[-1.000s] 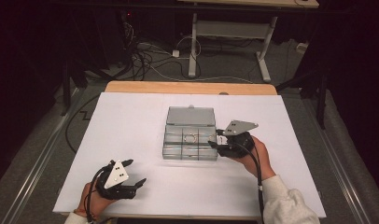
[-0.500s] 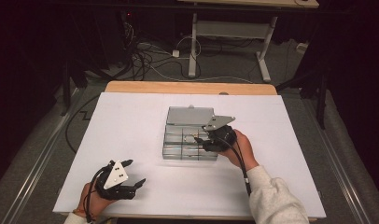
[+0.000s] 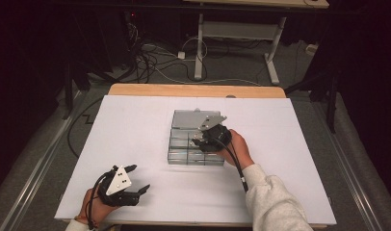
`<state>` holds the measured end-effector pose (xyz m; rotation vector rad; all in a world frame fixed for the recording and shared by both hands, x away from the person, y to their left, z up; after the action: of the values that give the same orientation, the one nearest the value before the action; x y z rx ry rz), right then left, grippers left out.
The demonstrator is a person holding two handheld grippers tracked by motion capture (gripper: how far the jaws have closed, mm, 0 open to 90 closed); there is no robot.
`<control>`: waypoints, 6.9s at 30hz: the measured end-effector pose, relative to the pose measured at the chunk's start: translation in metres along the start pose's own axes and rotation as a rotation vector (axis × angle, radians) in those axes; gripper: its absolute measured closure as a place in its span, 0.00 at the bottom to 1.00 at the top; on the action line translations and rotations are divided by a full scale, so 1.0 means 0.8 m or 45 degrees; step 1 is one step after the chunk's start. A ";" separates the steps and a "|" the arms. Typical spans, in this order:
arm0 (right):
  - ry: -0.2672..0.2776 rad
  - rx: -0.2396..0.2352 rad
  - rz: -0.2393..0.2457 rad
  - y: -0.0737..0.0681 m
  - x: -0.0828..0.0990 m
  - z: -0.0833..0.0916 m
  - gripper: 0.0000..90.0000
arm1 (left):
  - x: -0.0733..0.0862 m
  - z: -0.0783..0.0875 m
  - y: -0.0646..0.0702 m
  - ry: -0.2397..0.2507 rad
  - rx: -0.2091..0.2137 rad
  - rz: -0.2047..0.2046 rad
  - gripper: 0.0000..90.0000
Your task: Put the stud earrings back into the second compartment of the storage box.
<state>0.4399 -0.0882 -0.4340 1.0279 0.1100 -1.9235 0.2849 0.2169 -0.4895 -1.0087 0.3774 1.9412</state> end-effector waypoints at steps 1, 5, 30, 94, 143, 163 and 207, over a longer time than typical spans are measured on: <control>-0.006 0.000 0.011 0.000 -0.001 -0.002 0.54 | 0.000 0.000 0.000 0.000 0.000 0.000 0.24; -0.026 -0.003 0.013 -0.001 -0.003 -0.009 0.54 | 0.001 0.001 0.000 0.005 -0.002 0.006 0.24; -0.031 0.026 0.018 -0.003 -0.010 -0.018 0.53 | 0.002 0.002 -0.001 0.013 0.010 0.022 0.24; 0.286 0.159 -0.142 0.002 0.057 0.101 0.35 | 0.001 -0.003 -0.001 -0.017 -0.007 0.028 0.24; 0.258 0.290 -0.088 -0.020 0.140 0.170 0.28 | -0.001 -0.003 0.001 -0.022 -0.018 0.004 0.24; 0.243 0.343 -0.140 -0.017 0.188 0.186 0.27 | 0.000 -0.003 -0.001 -0.027 -0.028 -0.004 0.24; 0.192 0.253 -0.164 -0.022 0.205 0.174 1.00 | -0.003 -0.002 -0.009 -0.044 0.006 -0.009 0.98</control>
<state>0.3044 -0.2535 -0.4637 1.3272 0.0729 -2.0005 0.2923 0.2184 -0.4875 -0.9707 0.3583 1.9484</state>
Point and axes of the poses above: each handheld gripper's, and its own axes: z roughly backward along the jaws, x roughly out of its underside, y roughly to its right, the point moved 1 cm from there along -z, roughly forward along the jaws, and after that the axes turned 7 degrees about x, right-handed, at the moved point
